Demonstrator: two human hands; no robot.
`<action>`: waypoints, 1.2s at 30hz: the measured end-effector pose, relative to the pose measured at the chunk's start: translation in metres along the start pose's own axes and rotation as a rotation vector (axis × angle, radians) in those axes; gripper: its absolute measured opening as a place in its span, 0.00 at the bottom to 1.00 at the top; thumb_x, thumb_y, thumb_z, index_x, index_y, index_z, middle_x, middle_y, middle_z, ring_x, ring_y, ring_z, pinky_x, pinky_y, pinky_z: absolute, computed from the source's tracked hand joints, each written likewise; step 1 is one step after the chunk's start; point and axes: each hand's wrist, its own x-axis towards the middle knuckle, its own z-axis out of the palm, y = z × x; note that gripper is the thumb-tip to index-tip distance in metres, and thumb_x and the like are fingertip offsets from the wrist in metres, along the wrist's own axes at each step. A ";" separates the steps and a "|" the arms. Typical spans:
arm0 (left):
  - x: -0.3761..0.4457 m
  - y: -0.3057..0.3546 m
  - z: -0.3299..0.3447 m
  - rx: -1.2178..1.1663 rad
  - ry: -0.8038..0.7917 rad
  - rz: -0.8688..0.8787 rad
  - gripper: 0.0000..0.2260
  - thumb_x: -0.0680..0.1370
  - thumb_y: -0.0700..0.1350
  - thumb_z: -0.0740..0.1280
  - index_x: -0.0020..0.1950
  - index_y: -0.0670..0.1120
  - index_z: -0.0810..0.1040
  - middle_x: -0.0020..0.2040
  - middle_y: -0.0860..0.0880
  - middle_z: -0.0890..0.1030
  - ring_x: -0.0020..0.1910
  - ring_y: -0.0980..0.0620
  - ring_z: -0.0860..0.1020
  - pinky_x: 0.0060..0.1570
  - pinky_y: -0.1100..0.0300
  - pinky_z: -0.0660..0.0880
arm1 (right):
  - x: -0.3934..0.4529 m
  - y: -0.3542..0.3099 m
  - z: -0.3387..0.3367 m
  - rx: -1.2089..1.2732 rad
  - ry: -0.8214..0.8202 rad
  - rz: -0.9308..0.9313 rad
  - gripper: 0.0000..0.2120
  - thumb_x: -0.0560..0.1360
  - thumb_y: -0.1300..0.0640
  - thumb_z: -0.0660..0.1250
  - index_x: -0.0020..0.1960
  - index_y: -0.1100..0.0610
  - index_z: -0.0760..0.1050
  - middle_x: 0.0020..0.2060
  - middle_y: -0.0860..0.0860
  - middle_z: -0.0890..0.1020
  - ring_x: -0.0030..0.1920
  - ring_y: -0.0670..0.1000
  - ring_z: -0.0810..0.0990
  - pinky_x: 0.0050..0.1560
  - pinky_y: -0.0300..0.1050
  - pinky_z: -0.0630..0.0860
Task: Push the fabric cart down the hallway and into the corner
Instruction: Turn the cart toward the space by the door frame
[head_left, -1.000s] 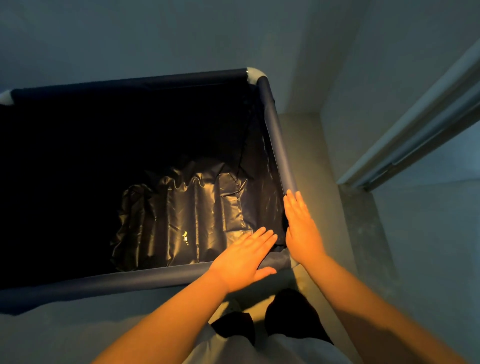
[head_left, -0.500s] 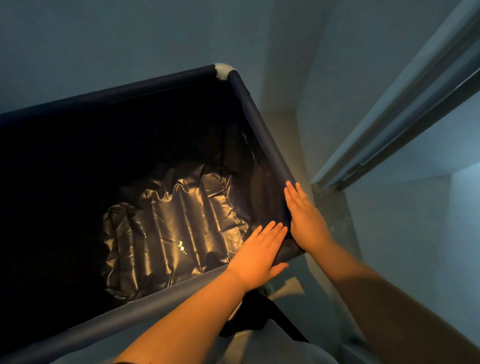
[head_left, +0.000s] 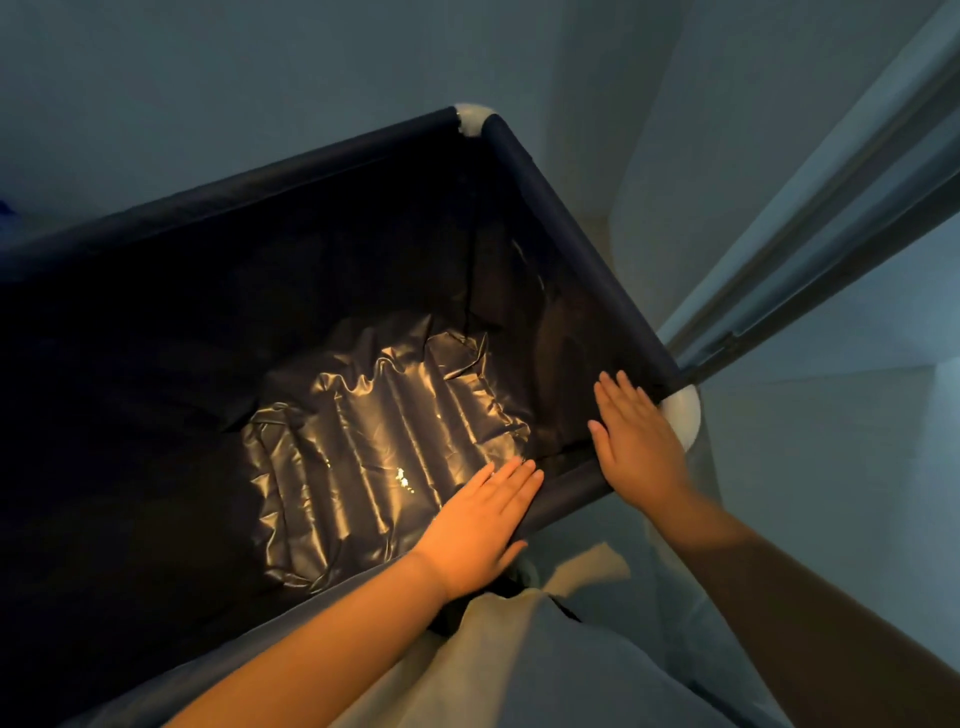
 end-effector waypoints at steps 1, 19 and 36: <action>-0.005 -0.001 0.001 -0.007 -0.008 -0.014 0.33 0.79 0.53 0.59 0.75 0.42 0.45 0.77 0.43 0.51 0.75 0.47 0.46 0.69 0.54 0.33 | -0.002 0.000 0.001 0.005 -0.005 -0.015 0.23 0.79 0.53 0.54 0.70 0.64 0.62 0.71 0.58 0.66 0.73 0.57 0.59 0.73 0.54 0.56; 0.002 -0.028 -0.004 -0.063 -0.006 0.133 0.30 0.78 0.51 0.61 0.75 0.45 0.50 0.76 0.46 0.59 0.75 0.49 0.50 0.69 0.56 0.36 | 0.000 0.011 -0.003 -0.044 -0.076 0.151 0.21 0.80 0.54 0.51 0.69 0.61 0.65 0.70 0.56 0.68 0.73 0.53 0.61 0.73 0.48 0.55; -0.026 -0.182 -0.035 0.083 -0.089 0.383 0.30 0.78 0.59 0.58 0.75 0.45 0.54 0.75 0.45 0.61 0.74 0.48 0.53 0.70 0.56 0.42 | 0.000 -0.126 0.031 0.095 0.093 0.452 0.21 0.80 0.54 0.49 0.69 0.61 0.65 0.69 0.56 0.71 0.72 0.53 0.62 0.71 0.50 0.61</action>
